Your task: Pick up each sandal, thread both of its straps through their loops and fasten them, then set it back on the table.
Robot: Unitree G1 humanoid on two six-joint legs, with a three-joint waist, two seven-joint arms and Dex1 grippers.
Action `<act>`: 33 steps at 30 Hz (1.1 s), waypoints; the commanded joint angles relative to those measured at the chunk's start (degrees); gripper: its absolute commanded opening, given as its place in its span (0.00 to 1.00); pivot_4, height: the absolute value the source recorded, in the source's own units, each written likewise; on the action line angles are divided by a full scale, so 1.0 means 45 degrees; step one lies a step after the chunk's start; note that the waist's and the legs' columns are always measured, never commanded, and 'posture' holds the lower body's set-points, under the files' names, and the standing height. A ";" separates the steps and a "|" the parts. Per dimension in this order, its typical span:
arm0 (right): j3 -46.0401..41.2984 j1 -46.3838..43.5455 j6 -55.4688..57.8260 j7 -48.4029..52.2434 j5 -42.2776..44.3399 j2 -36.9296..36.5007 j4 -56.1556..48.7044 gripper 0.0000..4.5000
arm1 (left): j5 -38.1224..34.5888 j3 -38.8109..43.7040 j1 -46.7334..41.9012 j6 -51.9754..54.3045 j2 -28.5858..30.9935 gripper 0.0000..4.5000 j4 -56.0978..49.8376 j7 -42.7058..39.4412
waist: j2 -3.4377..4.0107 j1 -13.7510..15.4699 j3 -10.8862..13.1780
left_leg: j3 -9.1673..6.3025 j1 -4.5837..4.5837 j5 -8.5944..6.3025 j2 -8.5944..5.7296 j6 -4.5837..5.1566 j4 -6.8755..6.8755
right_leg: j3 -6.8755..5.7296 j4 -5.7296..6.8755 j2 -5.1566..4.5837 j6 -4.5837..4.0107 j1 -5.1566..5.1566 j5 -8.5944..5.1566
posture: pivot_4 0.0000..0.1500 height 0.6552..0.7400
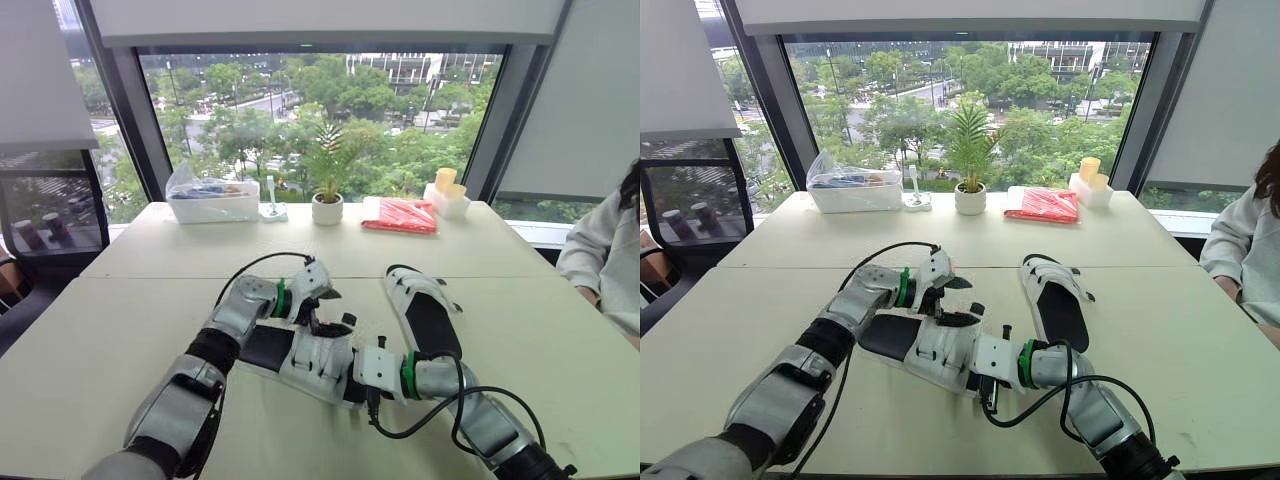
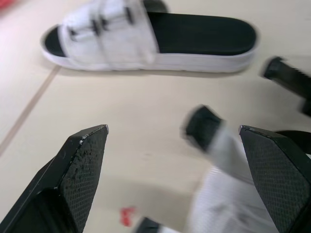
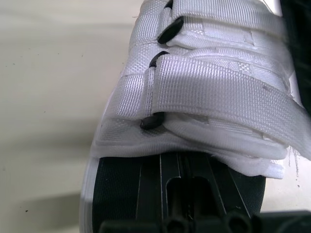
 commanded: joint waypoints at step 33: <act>0.1656 0.0925 0.0714 0.0594 -0.0768 -0.0097 0.1648 0.00 | -0.1456 0.1585 -0.2728 0.2643 -0.0302 0.01 0.2853 -0.5343 | 0.0002 -0.0053 0.0071 | -0.0199 -0.0008 0.0000 -0.0020 -0.0001 -0.0014 | -0.0001 0.0003 0.0123 -0.0001 -0.0016 0.0000 | 1.00 0.97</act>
